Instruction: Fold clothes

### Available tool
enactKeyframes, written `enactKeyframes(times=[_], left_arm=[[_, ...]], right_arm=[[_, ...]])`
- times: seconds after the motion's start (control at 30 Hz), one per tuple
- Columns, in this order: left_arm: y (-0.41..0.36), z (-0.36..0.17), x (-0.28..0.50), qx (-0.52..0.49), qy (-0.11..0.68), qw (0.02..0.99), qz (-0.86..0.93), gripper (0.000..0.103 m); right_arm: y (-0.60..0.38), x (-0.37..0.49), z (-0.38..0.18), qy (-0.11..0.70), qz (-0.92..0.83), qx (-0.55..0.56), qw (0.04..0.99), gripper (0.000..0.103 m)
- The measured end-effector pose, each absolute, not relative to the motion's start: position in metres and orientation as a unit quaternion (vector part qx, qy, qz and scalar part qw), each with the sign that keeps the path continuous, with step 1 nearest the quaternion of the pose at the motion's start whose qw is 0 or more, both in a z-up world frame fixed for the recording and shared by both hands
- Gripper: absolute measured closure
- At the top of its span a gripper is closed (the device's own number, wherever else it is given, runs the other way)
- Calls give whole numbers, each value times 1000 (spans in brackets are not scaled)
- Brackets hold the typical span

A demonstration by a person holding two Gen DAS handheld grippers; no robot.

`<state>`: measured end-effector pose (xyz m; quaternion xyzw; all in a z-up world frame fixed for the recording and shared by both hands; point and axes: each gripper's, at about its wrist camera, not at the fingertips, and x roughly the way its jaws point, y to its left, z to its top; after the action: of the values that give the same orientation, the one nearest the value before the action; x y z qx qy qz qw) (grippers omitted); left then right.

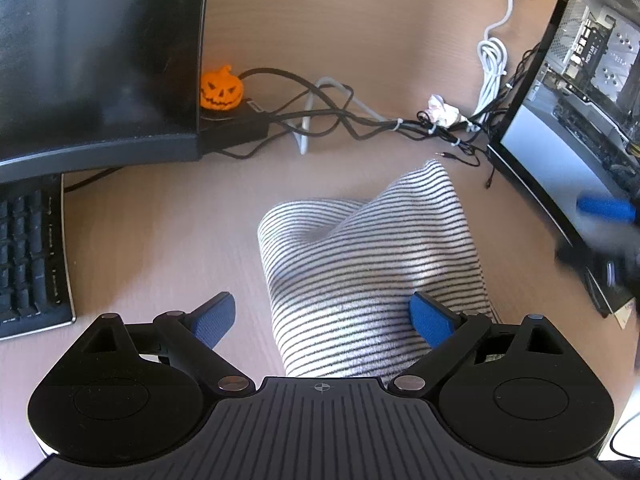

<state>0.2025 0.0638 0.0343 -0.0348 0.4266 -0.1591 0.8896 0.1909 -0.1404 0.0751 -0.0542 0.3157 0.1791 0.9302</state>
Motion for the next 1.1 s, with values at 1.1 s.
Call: enactKeyframes(times=[1.1], left_arm=[[68,37,188,-21,424,896,-131,6]], right_arm=[[-98,247,68,273,147,-97,946,0]])
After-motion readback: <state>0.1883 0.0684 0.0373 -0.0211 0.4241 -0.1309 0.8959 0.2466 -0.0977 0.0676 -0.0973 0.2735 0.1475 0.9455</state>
